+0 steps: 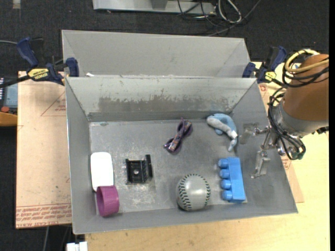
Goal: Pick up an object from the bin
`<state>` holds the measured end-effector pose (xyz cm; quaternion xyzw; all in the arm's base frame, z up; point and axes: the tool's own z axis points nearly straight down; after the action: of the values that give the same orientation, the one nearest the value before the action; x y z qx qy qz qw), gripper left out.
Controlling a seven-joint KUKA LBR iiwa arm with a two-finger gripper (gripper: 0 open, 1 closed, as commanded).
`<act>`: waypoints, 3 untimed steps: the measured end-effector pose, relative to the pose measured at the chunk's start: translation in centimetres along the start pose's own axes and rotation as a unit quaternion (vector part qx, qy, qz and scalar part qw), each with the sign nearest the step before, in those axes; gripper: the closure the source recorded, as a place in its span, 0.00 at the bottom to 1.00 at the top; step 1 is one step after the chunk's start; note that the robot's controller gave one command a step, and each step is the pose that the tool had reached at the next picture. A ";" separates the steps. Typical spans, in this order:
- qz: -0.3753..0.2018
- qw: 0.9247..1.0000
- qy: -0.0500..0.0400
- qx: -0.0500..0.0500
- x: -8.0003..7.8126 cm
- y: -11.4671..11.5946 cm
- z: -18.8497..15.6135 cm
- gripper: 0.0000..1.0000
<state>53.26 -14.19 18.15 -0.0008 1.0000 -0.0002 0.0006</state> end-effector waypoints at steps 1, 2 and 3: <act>0.000 1.000 0.000 0.000 0.0 0.0 0.0 0.00; 0.006 1.000 -0.005 0.000 -5.8 1.2 5.4 0.00; -0.002 1.000 -0.002 0.000 -6.0 0.7 5.2 0.00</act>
Offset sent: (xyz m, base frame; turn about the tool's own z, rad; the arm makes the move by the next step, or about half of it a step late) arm 0.0583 0.0128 -0.0587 0.0124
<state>59.29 -13.45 12.92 -0.0026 1.0000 0.0000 0.0023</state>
